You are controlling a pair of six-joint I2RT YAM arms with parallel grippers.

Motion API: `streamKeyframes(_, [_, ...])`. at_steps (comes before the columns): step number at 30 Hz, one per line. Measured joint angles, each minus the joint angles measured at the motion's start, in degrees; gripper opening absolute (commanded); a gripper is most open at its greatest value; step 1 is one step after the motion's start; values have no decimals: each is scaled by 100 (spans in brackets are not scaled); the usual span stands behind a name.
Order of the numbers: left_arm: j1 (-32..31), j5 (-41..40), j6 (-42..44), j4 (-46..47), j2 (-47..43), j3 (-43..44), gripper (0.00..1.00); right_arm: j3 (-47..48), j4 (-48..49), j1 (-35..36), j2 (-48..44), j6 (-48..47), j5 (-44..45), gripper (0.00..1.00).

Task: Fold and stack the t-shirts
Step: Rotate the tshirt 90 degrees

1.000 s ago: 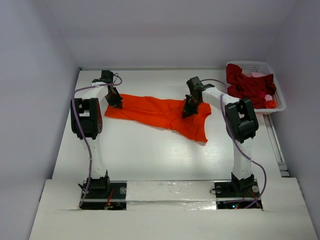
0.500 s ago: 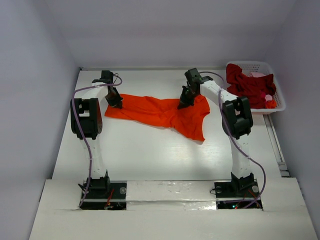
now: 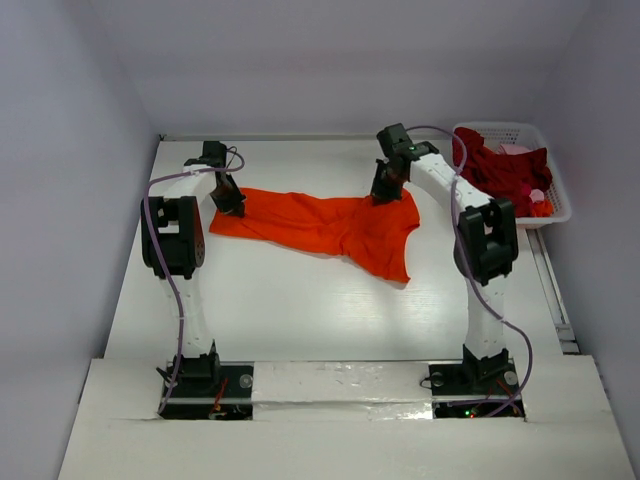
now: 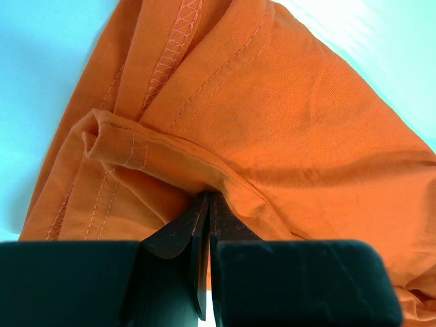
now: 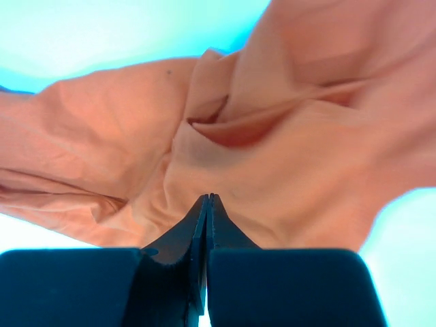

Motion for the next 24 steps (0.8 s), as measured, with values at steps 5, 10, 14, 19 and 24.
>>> streamKeyframes(5, [0, -9, 2, -9, 0, 11, 0, -184, -98, 0, -754, -367, 1016, 0])
streamKeyframes(10, [-2, -28, 2, -52, 4, 44, 0, -509, -149, 0, -852, -610, 1547, 0])
streamKeyframes(14, [-2, -31, 4, -70, 11, 59, 0, -715, -234, 0, -704, -789, 1829, 0])
streamKeyframes(19, [-2, -39, 7, -90, 15, 74, 0, -750, -304, 7, -581, -927, 2011, 0])
streamKeyframes(24, [0, -42, 11, -101, 26, 87, 0, -748, -319, 44, -424, -984, 2094, 0])
